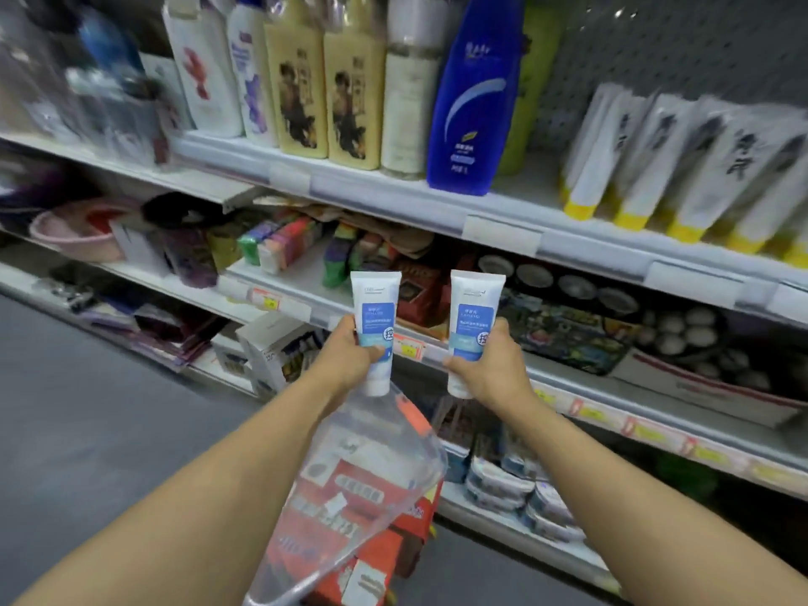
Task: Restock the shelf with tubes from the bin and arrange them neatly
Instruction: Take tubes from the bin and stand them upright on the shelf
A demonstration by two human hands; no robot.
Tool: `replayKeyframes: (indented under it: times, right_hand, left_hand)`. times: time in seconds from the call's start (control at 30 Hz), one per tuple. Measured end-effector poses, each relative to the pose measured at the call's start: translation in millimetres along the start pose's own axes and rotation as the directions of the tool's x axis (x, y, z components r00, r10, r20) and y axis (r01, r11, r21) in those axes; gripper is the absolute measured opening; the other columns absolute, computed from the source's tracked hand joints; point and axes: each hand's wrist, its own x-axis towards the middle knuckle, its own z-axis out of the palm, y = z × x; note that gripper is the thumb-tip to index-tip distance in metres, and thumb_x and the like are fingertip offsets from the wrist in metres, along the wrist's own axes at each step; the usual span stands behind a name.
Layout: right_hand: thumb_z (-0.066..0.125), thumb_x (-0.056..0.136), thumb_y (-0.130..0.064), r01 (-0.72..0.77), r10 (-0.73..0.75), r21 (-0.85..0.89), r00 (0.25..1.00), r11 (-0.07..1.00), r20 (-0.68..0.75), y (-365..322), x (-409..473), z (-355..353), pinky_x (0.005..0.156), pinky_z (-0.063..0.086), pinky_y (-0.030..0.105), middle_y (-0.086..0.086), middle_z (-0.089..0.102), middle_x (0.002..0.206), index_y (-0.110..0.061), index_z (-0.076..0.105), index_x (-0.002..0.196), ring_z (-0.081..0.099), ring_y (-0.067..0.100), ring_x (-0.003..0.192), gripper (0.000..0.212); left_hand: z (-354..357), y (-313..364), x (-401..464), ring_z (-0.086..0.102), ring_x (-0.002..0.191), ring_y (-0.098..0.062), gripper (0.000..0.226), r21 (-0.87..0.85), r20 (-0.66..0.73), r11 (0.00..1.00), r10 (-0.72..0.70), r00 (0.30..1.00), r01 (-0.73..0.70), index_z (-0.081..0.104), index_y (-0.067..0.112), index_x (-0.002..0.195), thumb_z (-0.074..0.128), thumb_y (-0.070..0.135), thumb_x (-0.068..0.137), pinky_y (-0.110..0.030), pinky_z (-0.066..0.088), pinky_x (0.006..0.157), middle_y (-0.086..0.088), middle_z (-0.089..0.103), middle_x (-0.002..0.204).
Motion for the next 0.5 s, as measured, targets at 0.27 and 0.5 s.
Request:
replayKeyframes:
  times: [0.27,0.5]
  right_hand:
    - [0.082,0.068,-0.027,-0.041,0.040,0.002,0.966,0.999,-0.256,5,-15,-92,0.067,0.043,0.027,0.007,0.061,0.107,-0.011,0.041,0.107,0.055,0.016,0.082,0.059]
    - [0.081,0.068,-0.032,-0.109,0.092,-0.016,0.898,0.994,-0.430,25,-29,-171,0.075,0.053,0.038,0.009,0.061,0.103,-0.010,0.039,0.103,0.062,0.026,0.091,0.058]
  left_hand:
    - [68,65,-11,0.057,0.103,-0.022,0.028,0.142,0.152,0.973,0.161,0.975,-0.183,0.044,0.015,0.112,0.055,0.003,0.089,-0.039,0.048,0.091,-0.008,0.058,0.115]
    - [138,114,-25,0.056,0.106,-0.022,0.033,0.126,0.296,0.956,0.219,0.930,-0.265,0.043,0.015,0.118,0.055,0.004,0.089,-0.039,0.046,0.093,-0.007,0.057,0.117]
